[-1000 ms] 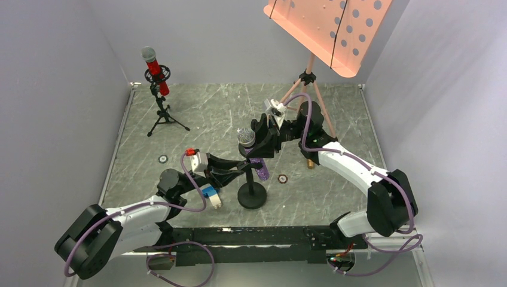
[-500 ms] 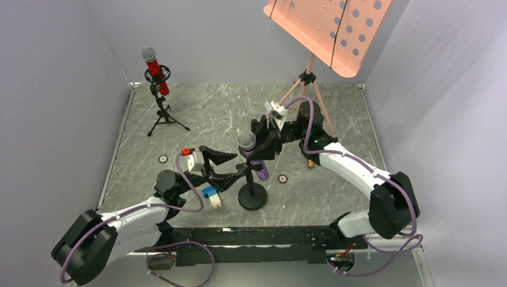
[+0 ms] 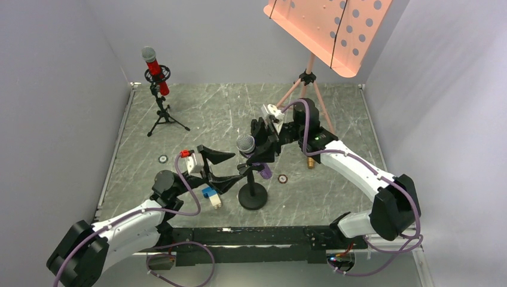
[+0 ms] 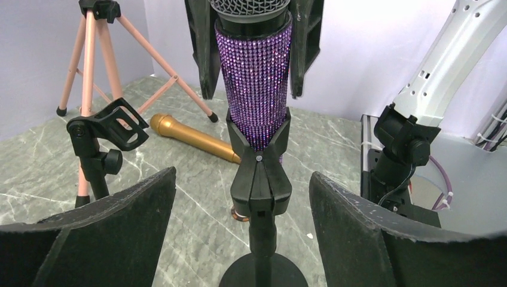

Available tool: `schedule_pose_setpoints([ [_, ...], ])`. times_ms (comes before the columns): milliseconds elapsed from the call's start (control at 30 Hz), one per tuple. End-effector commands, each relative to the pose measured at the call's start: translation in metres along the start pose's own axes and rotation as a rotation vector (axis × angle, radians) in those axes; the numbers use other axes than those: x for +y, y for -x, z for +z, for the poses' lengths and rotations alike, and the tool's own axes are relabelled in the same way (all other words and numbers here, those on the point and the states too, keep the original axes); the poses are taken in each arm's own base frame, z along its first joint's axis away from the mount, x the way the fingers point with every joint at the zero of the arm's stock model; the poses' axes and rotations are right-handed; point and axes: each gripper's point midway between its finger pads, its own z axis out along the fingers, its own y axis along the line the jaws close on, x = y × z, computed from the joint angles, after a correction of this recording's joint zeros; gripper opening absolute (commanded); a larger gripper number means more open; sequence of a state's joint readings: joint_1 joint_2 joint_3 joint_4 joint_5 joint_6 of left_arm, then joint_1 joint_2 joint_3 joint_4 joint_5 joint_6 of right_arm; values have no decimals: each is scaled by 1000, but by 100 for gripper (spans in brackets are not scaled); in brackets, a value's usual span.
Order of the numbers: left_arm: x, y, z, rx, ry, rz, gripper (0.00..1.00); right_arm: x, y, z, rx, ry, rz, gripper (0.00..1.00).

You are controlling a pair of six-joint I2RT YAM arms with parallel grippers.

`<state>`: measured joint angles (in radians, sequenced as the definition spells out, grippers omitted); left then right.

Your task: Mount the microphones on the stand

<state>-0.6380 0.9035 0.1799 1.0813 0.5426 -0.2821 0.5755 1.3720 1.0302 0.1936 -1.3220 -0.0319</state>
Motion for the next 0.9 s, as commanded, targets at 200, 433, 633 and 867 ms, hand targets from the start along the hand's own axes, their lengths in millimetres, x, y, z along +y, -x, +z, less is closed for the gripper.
schedule_pose_setpoints([
  [200, 0, 5, -10, 7, 21, 85, 91, 2, -4, 0, 31, -20, -14, 75],
  [433, 2, -14, -20, 58, 45, 83, 99, 2, 3, -11, 48, -47, -20, 100],
  [633, 0, -26, -19, 89, 47, 85, 99, 16, 0, -35, 60, -31, -106, 100],
  [867, -7, -38, -2, 130, 23, 97, 99, 25, -24, -48, 148, -74, -178, 100],
])
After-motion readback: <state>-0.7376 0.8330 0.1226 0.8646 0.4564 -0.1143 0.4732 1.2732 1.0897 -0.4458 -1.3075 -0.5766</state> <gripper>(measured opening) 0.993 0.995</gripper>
